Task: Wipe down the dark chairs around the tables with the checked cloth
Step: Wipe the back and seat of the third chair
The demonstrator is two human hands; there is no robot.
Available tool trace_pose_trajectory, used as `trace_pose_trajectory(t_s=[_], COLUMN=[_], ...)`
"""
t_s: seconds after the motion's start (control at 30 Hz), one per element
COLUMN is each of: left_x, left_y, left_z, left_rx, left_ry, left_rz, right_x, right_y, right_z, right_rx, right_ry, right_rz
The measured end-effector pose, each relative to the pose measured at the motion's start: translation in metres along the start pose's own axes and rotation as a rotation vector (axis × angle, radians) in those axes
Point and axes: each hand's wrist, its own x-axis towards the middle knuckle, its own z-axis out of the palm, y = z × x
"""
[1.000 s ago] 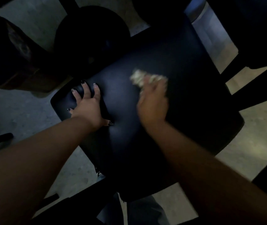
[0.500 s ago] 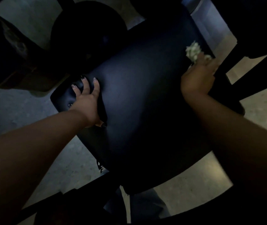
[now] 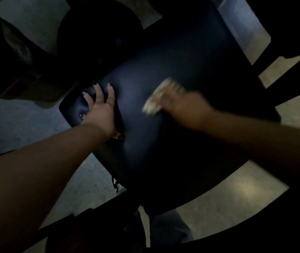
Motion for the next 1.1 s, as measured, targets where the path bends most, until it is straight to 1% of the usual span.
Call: trace_pose_trajectory(t_s=[0.03, 0.07, 0.1, 0.13, 0.17, 0.2, 0.23, 0.27, 0.3, 0.37, 0.4, 0.47, 0.5, 0.53, 0.57, 0.6, 0.63, 0.67, 0.7, 0.77, 0.8, 0.83, 0.87, 0.9, 0.97, 1.0, 1.03, 1.07, 1.1], left_x=[-0.001, -0.001, -0.002, -0.002, -0.002, -0.002, -0.002, -0.002, -0.002, -0.002, 0.000, 0.001, 0.002, 0.001, 0.000, -0.001, -0.001, -0.002, -0.002, -0.002, -0.002, -0.002, -0.001, 0.000, 0.002, 0.001, 0.001, 0.001, 0.000], left_y=[0.001, 0.002, 0.003, 0.004, 0.004, 0.005, 0.005, 0.005, 0.006, 0.006, 0.006, 0.007, 0.006, 0.006, 0.007, 0.008, 0.008, 0.008, 0.009, 0.011, 0.012, 0.014, 0.015, 0.017, 0.017, 0.016, 0.016, 0.016, 0.015], left_z=[0.000, -0.001, -0.001, -0.001, -0.002, -0.002, -0.001, -0.002, -0.001, 0.000, 0.000, 0.002, 0.003, 0.003, 0.003, 0.003, 0.003, 0.003, 0.002, 0.002, 0.002, 0.002, 0.002, 0.002, 0.003, 0.002, 0.002, 0.003, 0.004], left_rx=[-0.014, -0.018, -0.015, -0.011, -0.007, -0.007, -0.009, -0.014, -0.023, -0.028, -0.028, -0.029, -0.028, -0.027, -0.026, -0.023, -0.018, -0.014, -0.012, -0.019, -0.022, -0.025, -0.031, -0.043, -0.054, -0.054, -0.054, -0.056, -0.058], left_ry=[-0.002, -0.004, -0.005, -0.006, -0.007, -0.008, -0.008, -0.009, -0.012, -0.012, -0.010, 0.003, 0.008, 0.007, 0.001, -0.004, -0.007, -0.008, -0.010, -0.012, -0.010, -0.006, -0.005, -0.004, -0.009, -0.013, -0.019, -0.016, -0.006], left_rz=[-0.006, -0.011, -0.014, -0.016, -0.017, -0.019, -0.023, -0.027, -0.031, -0.035, -0.038, -0.047, -0.052, -0.057, -0.060, -0.064, -0.065, -0.067, -0.071, -0.093, -0.102, -0.109, -0.112, -0.108, -0.107, -0.111, -0.117, -0.120, -0.118], right_x=[0.004, 0.007, 0.010, 0.013, 0.019, 0.028, 0.037, 0.047, 0.054, 0.062, 0.061, 0.056, 0.058, 0.061, 0.064, 0.067, 0.070, 0.073, 0.077, 0.091, 0.100, 0.110, 0.117, 0.119, 0.115, 0.110, 0.105, 0.104, 0.106], right_y=[0.028, 0.055, 0.074, 0.084, 0.084, 0.075, 0.056, 0.032, 0.002, -0.054, -0.072, -0.079, -0.065, -0.047, -0.025, -0.003, 0.018, 0.036, 0.047, 0.048, 0.038, 0.023, 0.005, -0.016, -0.056, -0.063, -0.057, -0.040, -0.017], right_z=[-0.005, -0.008, -0.012, -0.016, -0.018, -0.015, -0.010, -0.005, 0.002, 0.012, 0.015, 0.013, 0.009, 0.002, -0.002, -0.009, -0.016, -0.021, -0.024, -0.022, -0.021, -0.019, -0.016, -0.008, 0.000, 0.000, -0.002, -0.007, -0.012], right_rx=[-0.030, -0.034, 0.011, 0.096, 0.163, 0.194, 0.160, 0.149, 0.161, 0.205, 0.217, 0.210, 0.158, 0.087, 0.017, -0.007, -0.015, -0.006, 0.053, 0.267, 0.335, 0.364, 0.352, 0.259, 0.147, 0.135, 0.120, 0.088, 0.046], right_ry=[0.066, 0.088, 0.123, 0.192, 0.275, 0.335, 0.344, 0.333, 0.285, 0.162, 0.145, 0.177, 0.094, -0.044, -0.129, -0.122, -0.065, 0.030, 0.156, 0.389, 0.451, 0.459, 0.420, 0.331, 0.144, 0.062, 0.012, -0.017, -0.020], right_rz=[0.159, 0.377, 0.610, 0.829, 1.008, 1.137, 1.189, 1.181, 1.098, 0.775, 0.602, 0.313, 0.182, 0.104, 0.098, 0.169, 0.305, 0.503, 0.709, 1.043, 1.165, 1.208, 1.158, 1.007, 0.553, 0.367, 0.243, 0.210, 0.255])
